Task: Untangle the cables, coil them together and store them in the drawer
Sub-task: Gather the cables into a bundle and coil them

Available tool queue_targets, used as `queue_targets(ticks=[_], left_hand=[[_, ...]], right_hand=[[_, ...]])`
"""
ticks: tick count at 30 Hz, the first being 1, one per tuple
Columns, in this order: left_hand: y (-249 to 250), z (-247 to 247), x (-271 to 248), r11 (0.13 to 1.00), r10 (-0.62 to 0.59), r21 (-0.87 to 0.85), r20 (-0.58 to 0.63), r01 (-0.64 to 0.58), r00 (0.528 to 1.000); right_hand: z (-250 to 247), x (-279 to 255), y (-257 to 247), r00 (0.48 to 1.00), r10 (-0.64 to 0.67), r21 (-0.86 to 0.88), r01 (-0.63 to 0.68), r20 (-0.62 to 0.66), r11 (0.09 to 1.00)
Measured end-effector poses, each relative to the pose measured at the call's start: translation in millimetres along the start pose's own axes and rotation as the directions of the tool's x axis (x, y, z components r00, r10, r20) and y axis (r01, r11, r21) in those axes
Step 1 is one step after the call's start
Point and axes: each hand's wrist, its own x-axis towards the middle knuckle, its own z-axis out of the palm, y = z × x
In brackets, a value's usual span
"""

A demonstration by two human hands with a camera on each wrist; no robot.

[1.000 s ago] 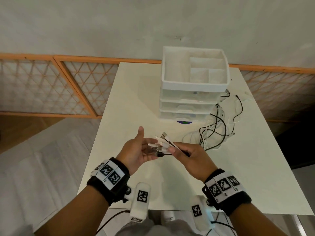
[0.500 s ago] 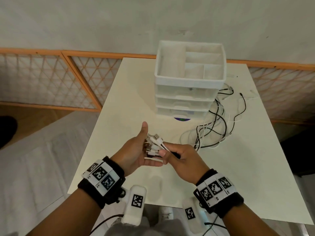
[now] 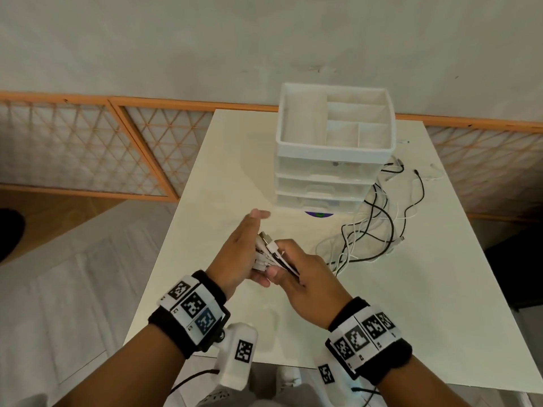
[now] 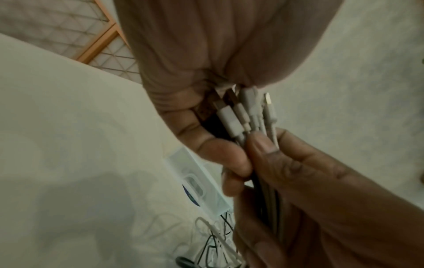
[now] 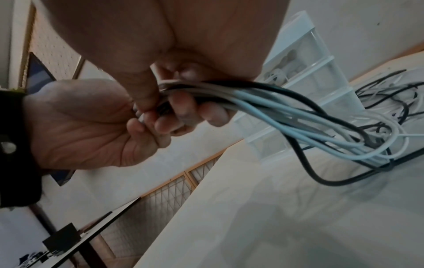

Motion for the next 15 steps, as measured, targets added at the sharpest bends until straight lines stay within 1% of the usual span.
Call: queue_targets(ticks=[2,4,7,9,10,12,15], left_hand=[[0,-8,0,0.999,0.013,0.04,0.031,-0.015,0.999],[-1,-14,1,0.998,0.002,0.059,0.049,-0.005,0.999],[1,-20,1,0.991,-0.131,-0.012,0.133,0.134,0.982],[3,-22,1,0.986,-0.16,-0.018,0.212,0.168,0.964],[4,-23,1,0.987,-0.151,-0.025,0.241,0.161,0.959],[5,-25,0,0.987,-0.114,-0.082,0.253,0.138,0.961],[2,-26,1,0.974,-0.062,-0.201,0.19,0.101,0.98]], right_hand=[[4,2,-4,1.0,0.009,0.065,-0.009,-0.007,0.998],[6,4,-8,1.0,0.013,0.181,-0.012,-0.006,0.983],[8,7,-11,0.997,0.08,0.275,-0.075,-0.007,0.959],[8,9,-12,0.991,0.133,0.309,-0.119,-0.024,0.943],[9,10,-12,0.988,0.15,0.315,-0.129,-0.041,0.94],[10,13,-13,0.98,0.185,0.323,-0.152,-0.075,0.934],[12,18,-15,0.956,0.257,0.36,-0.192,-0.142,0.913]])
